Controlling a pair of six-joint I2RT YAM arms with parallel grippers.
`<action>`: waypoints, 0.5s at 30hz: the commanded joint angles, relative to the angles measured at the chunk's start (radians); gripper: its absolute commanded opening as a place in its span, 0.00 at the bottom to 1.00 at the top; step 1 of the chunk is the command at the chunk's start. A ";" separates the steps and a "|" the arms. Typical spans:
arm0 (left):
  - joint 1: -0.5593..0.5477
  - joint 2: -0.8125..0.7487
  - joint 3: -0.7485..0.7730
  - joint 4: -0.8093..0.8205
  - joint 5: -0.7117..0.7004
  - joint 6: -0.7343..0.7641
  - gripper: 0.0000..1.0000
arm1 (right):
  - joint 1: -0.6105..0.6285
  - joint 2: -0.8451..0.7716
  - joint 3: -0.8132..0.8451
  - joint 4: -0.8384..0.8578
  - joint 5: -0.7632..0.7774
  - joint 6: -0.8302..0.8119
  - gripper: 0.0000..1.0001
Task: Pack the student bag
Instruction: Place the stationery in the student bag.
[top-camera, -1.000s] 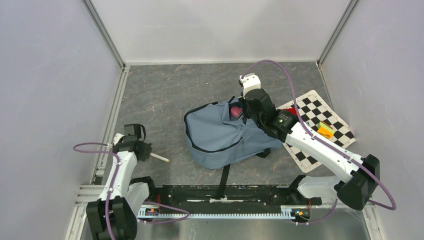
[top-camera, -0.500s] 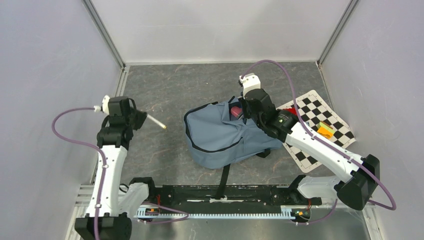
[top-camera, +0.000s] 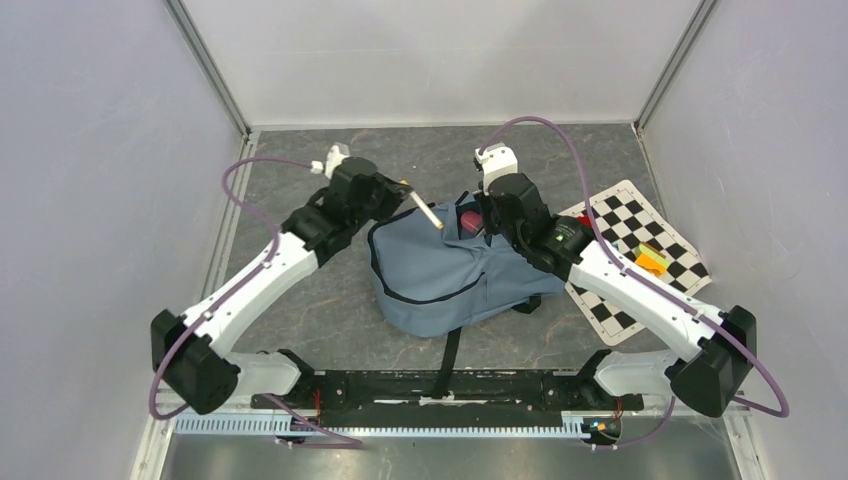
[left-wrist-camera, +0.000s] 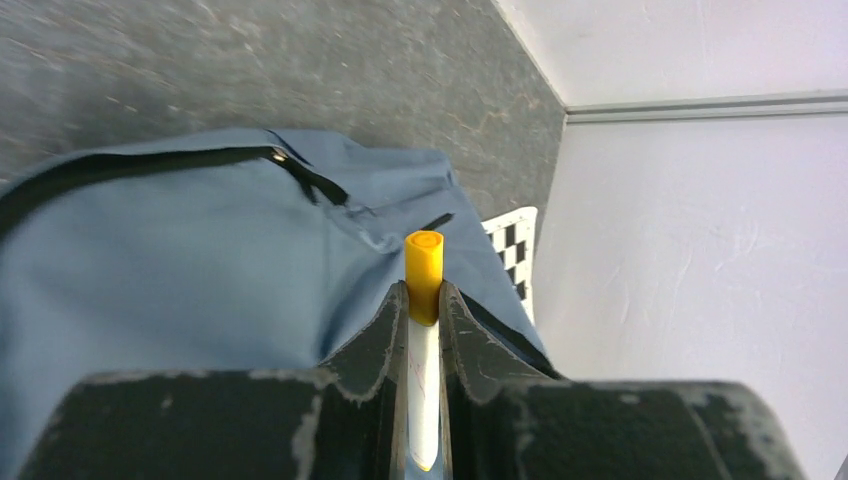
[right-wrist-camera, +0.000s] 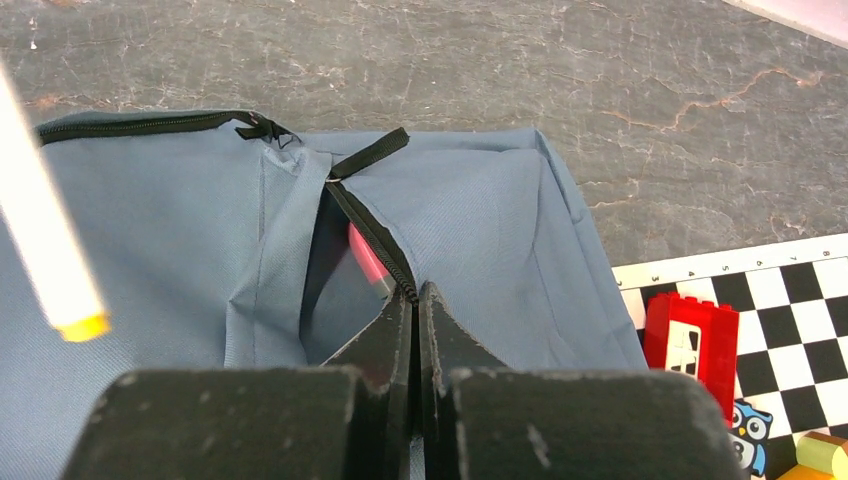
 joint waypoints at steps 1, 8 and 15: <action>-0.068 0.070 0.039 0.187 -0.098 -0.156 0.02 | -0.011 -0.029 0.099 0.175 0.020 -0.008 0.00; -0.130 0.208 0.083 0.277 -0.118 -0.254 0.02 | -0.010 -0.033 0.093 0.182 0.022 0.000 0.00; -0.198 0.258 0.050 0.278 -0.070 -0.364 0.02 | -0.011 -0.031 0.099 0.193 0.041 -0.024 0.00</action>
